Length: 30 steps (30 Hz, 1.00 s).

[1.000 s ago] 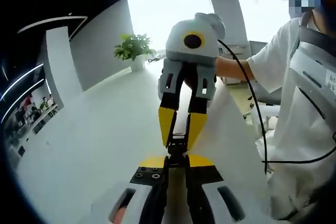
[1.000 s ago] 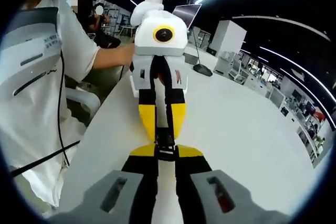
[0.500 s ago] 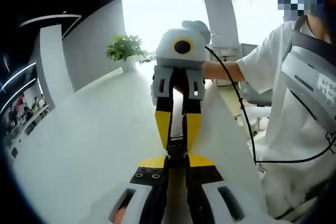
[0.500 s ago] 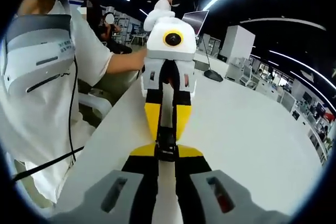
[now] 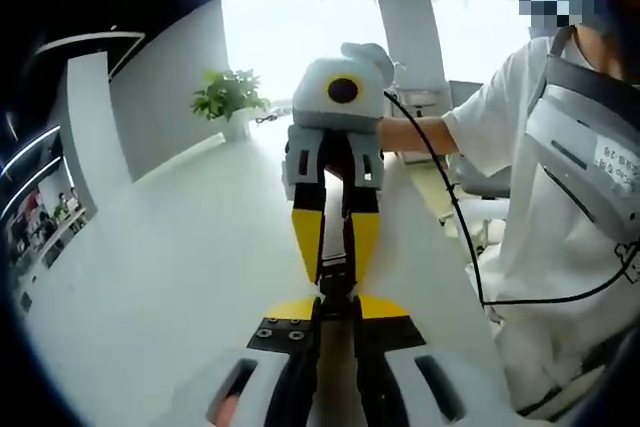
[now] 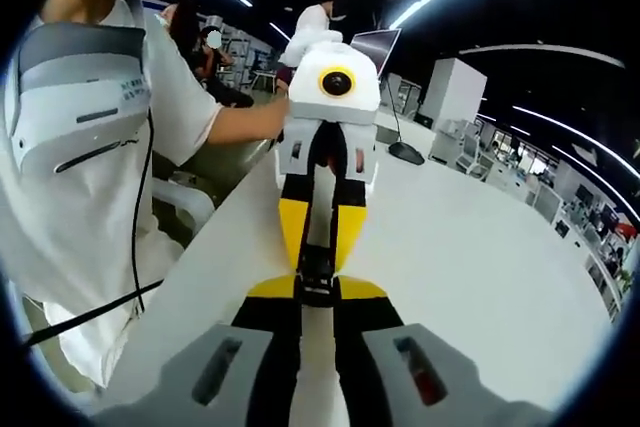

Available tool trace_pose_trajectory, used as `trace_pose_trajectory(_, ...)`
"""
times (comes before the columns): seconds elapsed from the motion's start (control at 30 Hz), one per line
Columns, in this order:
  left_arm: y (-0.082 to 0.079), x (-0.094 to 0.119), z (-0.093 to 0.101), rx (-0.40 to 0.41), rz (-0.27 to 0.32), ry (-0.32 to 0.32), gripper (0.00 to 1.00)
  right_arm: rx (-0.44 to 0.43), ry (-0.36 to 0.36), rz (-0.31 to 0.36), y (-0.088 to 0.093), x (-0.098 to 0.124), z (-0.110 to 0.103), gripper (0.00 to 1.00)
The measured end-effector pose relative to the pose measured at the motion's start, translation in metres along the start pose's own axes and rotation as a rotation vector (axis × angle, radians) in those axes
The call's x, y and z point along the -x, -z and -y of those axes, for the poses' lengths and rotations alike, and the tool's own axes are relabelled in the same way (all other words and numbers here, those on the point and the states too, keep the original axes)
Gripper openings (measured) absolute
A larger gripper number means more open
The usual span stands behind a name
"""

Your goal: Snap the two parts of the plastic buckle together until the buckle closes and remains connected.

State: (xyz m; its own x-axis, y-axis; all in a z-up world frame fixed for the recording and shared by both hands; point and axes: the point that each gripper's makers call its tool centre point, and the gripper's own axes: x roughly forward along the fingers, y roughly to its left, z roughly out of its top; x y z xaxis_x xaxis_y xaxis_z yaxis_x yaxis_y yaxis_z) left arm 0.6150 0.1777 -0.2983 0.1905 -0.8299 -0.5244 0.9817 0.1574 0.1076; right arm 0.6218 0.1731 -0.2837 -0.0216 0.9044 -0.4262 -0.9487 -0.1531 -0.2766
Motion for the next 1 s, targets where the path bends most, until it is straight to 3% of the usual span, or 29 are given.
trace_pose_trajectory(0.1,-0.001,0.000,0.000,-0.001,0.003,0.007,0.10,-0.045,-0.019,0.049,-0.004,-0.002,0.000,0.08)
trace_pose_trajectory(0.17,-0.001,0.002,0.001,-0.002,-0.001,0.019,0.10,-0.018,-0.024,0.021,-0.003,-0.005,-0.002,0.08)
trace_pose_trajectory(0.3,0.000,0.002,-0.001,0.009,0.000,0.000,0.10,-0.051,-0.017,0.003,0.001,-0.009,0.000,0.08)
trace_pose_trajectory(0.57,0.001,0.001,0.002,0.022,0.005,-0.014,0.10,-0.107,0.006,0.036,0.003,-0.008,-0.008,0.09)
trace_pose_trajectory(0.63,0.001,0.001,-0.002,0.020,0.000,-0.050,0.11,-0.094,0.044,0.018,0.006,-0.006,-0.004,0.09)
trace_pose_trajectory(0.67,-0.003,0.003,-0.005,0.043,0.039,-0.076,0.11,-0.083,0.072,0.035,0.005,-0.002,0.001,0.09)
trace_pose_trajectory(0.73,-0.013,0.008,-0.004,0.089,0.106,-0.067,0.12,-0.103,0.067,0.059,0.002,0.002,0.001,0.09)
trace_pose_trajectory(0.9,-0.009,0.009,-0.003,0.050,0.061,-0.064,0.12,-0.090,0.076,0.055,0.001,0.001,0.003,0.09)
trace_pose_trajectory(1.0,-0.008,0.012,-0.006,0.066,0.073,-0.071,0.13,-0.085,0.089,0.050,0.004,0.003,0.005,0.09)
